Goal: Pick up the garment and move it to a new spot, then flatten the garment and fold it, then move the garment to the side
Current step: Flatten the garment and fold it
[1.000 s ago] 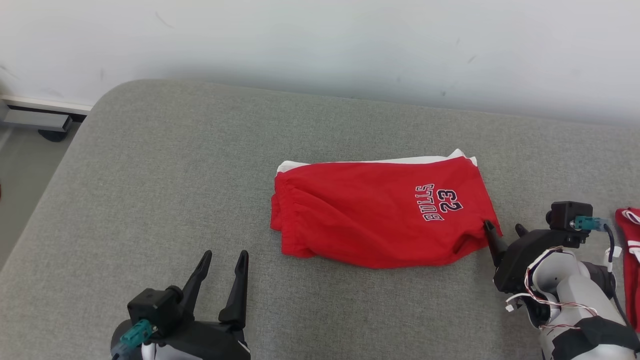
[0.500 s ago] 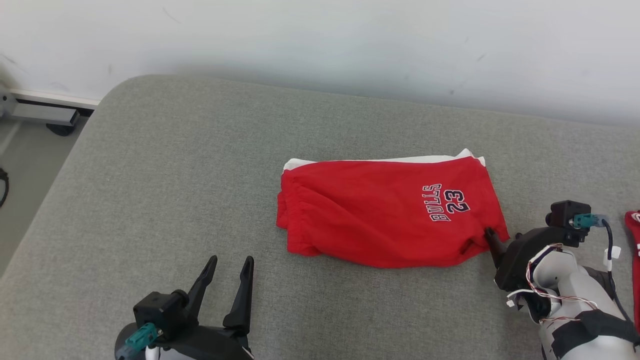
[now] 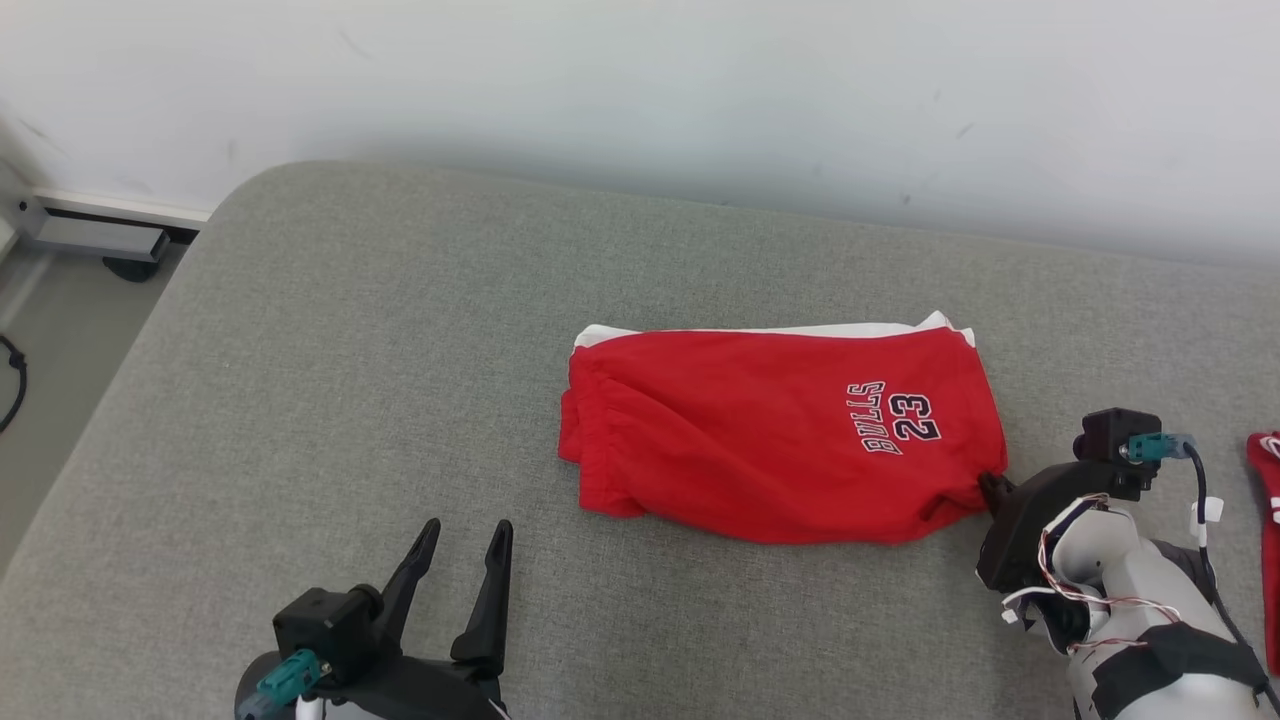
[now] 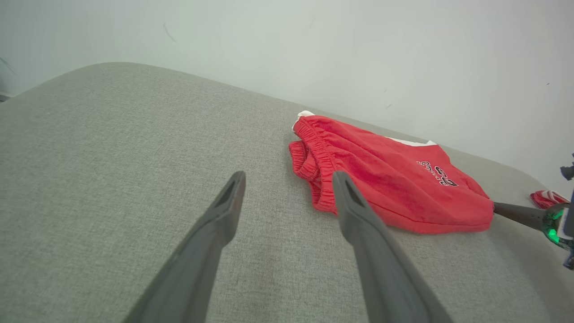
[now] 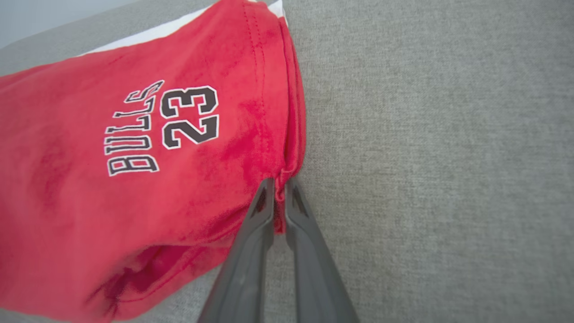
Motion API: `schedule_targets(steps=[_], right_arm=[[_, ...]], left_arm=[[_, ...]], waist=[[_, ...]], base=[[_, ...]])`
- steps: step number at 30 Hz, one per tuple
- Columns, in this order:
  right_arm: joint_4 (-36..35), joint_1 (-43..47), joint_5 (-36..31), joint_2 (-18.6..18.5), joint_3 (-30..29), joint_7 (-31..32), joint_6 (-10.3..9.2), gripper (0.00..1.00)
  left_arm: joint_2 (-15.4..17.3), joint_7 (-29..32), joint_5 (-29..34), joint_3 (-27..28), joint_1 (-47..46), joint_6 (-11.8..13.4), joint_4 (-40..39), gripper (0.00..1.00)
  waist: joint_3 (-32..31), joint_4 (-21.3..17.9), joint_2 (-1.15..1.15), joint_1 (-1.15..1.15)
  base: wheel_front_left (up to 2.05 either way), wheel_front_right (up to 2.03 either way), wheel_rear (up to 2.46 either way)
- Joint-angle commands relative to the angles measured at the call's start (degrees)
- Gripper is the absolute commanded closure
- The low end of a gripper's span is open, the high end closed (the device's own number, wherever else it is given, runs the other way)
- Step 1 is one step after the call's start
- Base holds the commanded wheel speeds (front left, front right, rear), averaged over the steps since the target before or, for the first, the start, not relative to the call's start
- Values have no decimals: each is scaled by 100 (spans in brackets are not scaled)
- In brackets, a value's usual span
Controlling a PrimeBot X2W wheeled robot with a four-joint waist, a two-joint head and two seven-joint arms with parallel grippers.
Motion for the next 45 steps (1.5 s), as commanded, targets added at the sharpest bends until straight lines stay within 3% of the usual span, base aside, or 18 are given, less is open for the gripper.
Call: schedule_targets(steps=[1,17,25,32,33,34,35,45], right_arm=[[-2,126,17,3,13,-12,-14,100],[-1592,1266,901,-3,362,21,-14,100],[-2687,1864,878,-4,315,405,-14,100],[-3151,2140,920,-4,289,681,-14,100],[-3198,2172,944,-3,301,709,-14,95],[-3236,2204,955,-3,306,725,-14,65],[-3258,2221,969,-5,276,734,-14,0],[-3644,2316,1056,0,241,360,-11,0]], left_arm=[[48,8,-14,1,75,3,13,0],[129,60,-89,-66,264,65,-94,0],[156,82,-95,-85,227,98,-136,0],[158,75,-98,-101,138,102,-136,0],[157,69,-99,-100,125,107,-133,0],[153,63,-100,-101,109,110,-127,0],[150,58,-100,-104,94,105,-120,0],[148,-80,-151,-19,46,137,-42,0]], waist=[[-26,-18,-1,0],[-210,-293,-1,0],[-141,-426,-1,0],[-52,-494,-1,0],[-36,-506,-1,0],[-24,-513,-1,0],[-14,-520,-1,0],[-62,-599,-1,0]], base=[[0,0,0],[0,0,0],[0,0,0],[0,0,0],[0,0,0],[0,0,0],[0,0,0],[0,0,0]])
